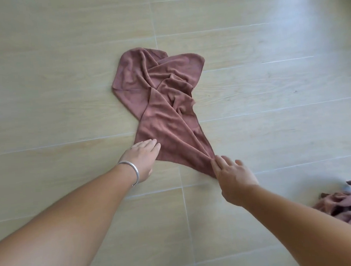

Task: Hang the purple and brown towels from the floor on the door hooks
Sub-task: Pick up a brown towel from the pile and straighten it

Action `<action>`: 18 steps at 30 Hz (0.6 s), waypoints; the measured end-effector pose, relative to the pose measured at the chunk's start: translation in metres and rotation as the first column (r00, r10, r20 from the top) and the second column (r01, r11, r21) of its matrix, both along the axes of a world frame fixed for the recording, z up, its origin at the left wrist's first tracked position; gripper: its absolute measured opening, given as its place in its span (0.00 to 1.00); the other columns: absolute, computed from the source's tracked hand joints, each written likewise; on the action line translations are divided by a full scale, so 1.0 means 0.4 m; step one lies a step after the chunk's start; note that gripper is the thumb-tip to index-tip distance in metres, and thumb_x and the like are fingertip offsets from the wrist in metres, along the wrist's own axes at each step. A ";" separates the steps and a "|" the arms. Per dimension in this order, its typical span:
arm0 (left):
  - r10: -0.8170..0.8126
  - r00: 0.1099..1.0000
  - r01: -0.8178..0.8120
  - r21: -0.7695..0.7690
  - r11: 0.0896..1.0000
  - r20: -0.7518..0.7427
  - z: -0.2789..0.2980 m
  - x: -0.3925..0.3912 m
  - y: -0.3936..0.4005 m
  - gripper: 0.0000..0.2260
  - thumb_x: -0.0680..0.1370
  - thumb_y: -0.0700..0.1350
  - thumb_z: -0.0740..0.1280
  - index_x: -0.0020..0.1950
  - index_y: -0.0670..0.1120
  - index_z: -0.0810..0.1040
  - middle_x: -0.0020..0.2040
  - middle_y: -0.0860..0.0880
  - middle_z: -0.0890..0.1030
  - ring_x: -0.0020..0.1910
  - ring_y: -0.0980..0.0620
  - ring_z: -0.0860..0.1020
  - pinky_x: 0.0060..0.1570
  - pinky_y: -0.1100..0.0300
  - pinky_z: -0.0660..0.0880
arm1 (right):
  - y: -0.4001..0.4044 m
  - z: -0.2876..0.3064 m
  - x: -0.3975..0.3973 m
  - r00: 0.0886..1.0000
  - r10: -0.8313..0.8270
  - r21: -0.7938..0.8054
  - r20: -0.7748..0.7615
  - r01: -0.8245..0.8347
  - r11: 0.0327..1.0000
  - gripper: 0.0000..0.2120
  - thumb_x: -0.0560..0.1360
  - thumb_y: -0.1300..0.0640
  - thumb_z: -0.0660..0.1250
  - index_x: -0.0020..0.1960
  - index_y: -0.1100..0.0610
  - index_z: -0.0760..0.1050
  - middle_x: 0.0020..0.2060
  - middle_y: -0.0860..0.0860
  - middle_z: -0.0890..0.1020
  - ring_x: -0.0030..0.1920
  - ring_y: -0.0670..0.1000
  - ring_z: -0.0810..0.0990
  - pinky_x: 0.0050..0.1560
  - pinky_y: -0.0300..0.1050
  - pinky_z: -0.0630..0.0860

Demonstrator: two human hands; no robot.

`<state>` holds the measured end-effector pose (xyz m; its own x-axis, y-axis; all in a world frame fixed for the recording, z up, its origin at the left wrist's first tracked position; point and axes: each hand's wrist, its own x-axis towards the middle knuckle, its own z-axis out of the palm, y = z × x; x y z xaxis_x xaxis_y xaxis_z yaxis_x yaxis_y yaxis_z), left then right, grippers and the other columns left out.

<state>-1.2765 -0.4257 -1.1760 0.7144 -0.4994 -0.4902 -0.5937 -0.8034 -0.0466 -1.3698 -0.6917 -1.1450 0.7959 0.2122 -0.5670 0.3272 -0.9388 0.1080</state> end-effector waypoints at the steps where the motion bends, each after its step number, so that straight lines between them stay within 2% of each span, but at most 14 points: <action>1: 0.011 1.000 -0.011 0.014 1.000 -0.001 -0.025 0.009 -0.001 0.35 0.76 0.47 0.64 0.78 0.43 0.50 0.79 0.45 0.51 0.77 0.48 0.52 0.75 0.56 0.49 | -0.001 -0.022 0.006 1.000 0.005 -0.015 0.004 -0.005 1.000 0.39 0.71 0.55 0.66 0.76 0.60 0.50 0.69 0.53 0.62 0.68 0.53 0.62 0.63 0.48 0.67; 5: 0.066 0.998 -0.066 0.044 0.997 0.013 -0.080 0.031 -0.003 0.39 0.73 0.49 0.65 0.78 0.43 0.49 0.79 0.45 0.48 0.78 0.48 0.50 0.75 0.55 0.50 | 0.001 -0.080 0.015 1.000 -0.018 -0.080 -0.009 0.017 0.997 0.41 0.73 0.55 0.64 0.77 0.63 0.44 0.75 0.56 0.53 0.73 0.55 0.57 0.66 0.52 0.65; 8: 0.059 0.995 -0.059 0.008 0.998 0.077 -0.097 0.048 -0.003 0.33 0.76 0.44 0.63 0.78 0.45 0.52 0.79 0.47 0.52 0.77 0.51 0.53 0.70 0.55 0.61 | 0.022 -0.107 0.013 0.999 -0.035 -0.110 0.021 0.037 0.993 0.35 0.77 0.58 0.57 0.76 0.67 0.43 0.75 0.61 0.51 0.72 0.58 0.58 0.62 0.52 0.67; 10: 0.030 0.993 -0.028 -0.021 0.999 0.117 -0.100 0.065 -0.003 0.25 0.80 0.40 0.56 0.77 0.46 0.56 0.78 0.48 0.56 0.75 0.51 0.58 0.64 0.54 0.69 | 0.039 -0.119 0.017 0.998 -0.044 -0.121 0.050 0.050 0.991 0.28 0.79 0.62 0.50 0.75 0.70 0.47 0.73 0.65 0.54 0.69 0.60 0.63 0.59 0.51 0.69; 12: 0.003 0.990 0.000 -0.024 1.000 0.140 -0.098 0.079 -0.005 0.21 0.82 0.40 0.51 0.76 0.46 0.59 0.77 0.48 0.60 0.73 0.50 0.63 0.60 0.52 0.73 | 0.048 -0.129 0.029 0.996 -0.043 -0.133 0.078 0.053 0.990 0.25 0.79 0.65 0.47 0.74 0.71 0.51 0.72 0.67 0.58 0.65 0.60 0.67 0.56 0.52 0.69; 16: -0.006 0.983 0.010 -0.021 1.000 0.181 -0.091 0.082 -0.008 0.19 0.82 0.39 0.52 0.73 0.47 0.63 0.73 0.48 0.66 0.64 0.46 0.71 0.54 0.51 0.75 | 0.041 -0.130 0.053 0.992 -0.035 -0.110 0.119 0.048 0.993 0.22 0.78 0.65 0.47 0.72 0.68 0.58 0.66 0.62 0.68 0.56 0.58 0.75 0.50 0.49 0.69; 18: -0.028 0.976 0.024 0.019 1.000 0.218 -0.076 0.078 -0.004 0.15 0.81 0.39 0.54 0.66 0.49 0.69 0.65 0.49 0.73 0.58 0.47 0.74 0.52 0.52 0.71 | 0.031 -0.119 0.056 0.991 -0.051 -0.079 0.126 0.061 0.995 0.20 0.79 0.64 0.48 0.69 0.64 0.63 0.61 0.58 0.72 0.55 0.56 0.76 0.49 0.48 0.68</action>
